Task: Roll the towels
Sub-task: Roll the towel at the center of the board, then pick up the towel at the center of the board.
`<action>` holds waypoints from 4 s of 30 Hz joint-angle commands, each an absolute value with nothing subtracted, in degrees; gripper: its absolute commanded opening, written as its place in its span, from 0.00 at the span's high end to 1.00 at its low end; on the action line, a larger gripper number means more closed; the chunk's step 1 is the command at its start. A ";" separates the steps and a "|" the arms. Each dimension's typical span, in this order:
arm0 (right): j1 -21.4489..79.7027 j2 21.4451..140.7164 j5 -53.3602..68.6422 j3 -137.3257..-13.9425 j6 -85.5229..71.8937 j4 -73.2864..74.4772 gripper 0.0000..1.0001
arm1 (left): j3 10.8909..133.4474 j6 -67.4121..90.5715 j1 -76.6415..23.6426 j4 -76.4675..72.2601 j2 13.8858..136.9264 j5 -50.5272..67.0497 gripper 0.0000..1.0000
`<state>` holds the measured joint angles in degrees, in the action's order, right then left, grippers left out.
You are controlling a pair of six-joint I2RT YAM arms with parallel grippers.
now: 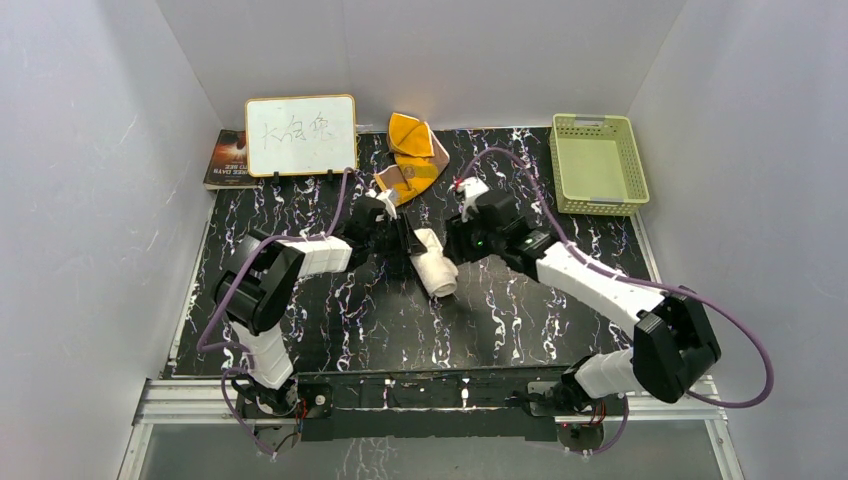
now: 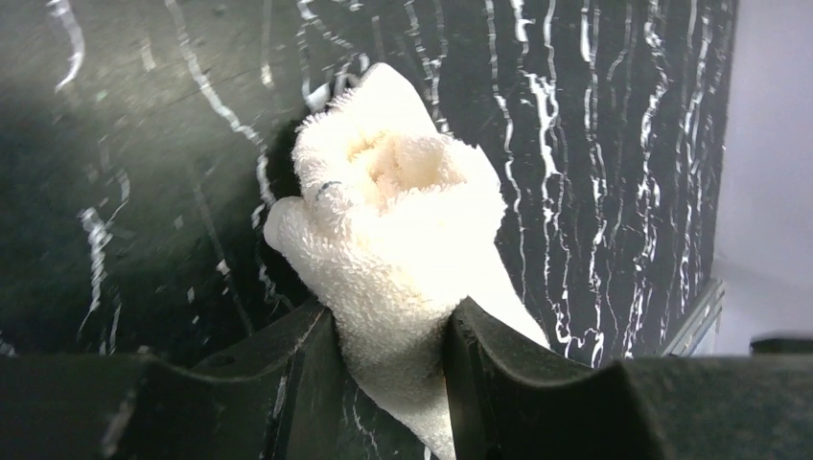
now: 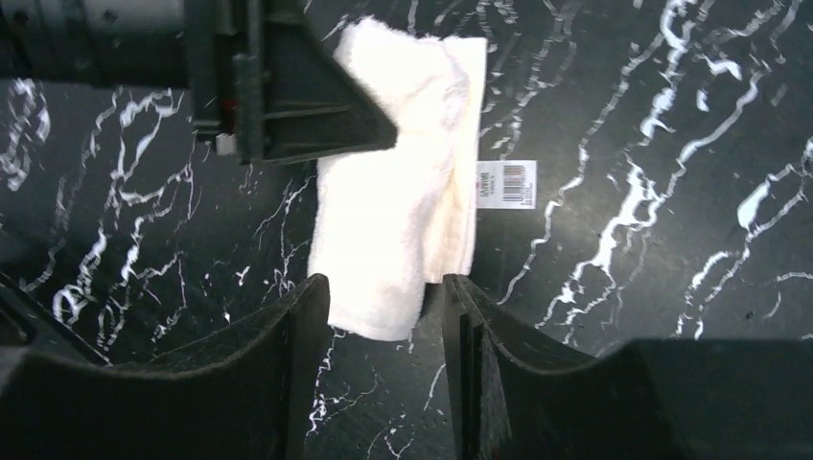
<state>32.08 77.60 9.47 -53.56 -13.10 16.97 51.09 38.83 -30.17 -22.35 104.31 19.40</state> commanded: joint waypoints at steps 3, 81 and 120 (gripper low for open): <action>43.97 83.16 -6.99 -57.66 -8.40 20.79 0.54 | 50.15 40.84 -31.03 -8.37 99.20 10.71 0.65; 27.53 95.65 42.07 -42.06 -28.68 -18.90 0.69 | 45.47 53.82 -26.65 -30.11 99.17 30.57 0.18; 20.96 69.83 36.79 -35.25 -27.43 -23.00 0.02 | 54.22 37.77 -24.66 -30.60 93.02 49.27 0.53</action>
<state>22.06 67.00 30.72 -34.13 -26.70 -19.94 49.98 40.51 -27.40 -27.46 97.01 36.58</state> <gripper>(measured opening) 0.981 0.467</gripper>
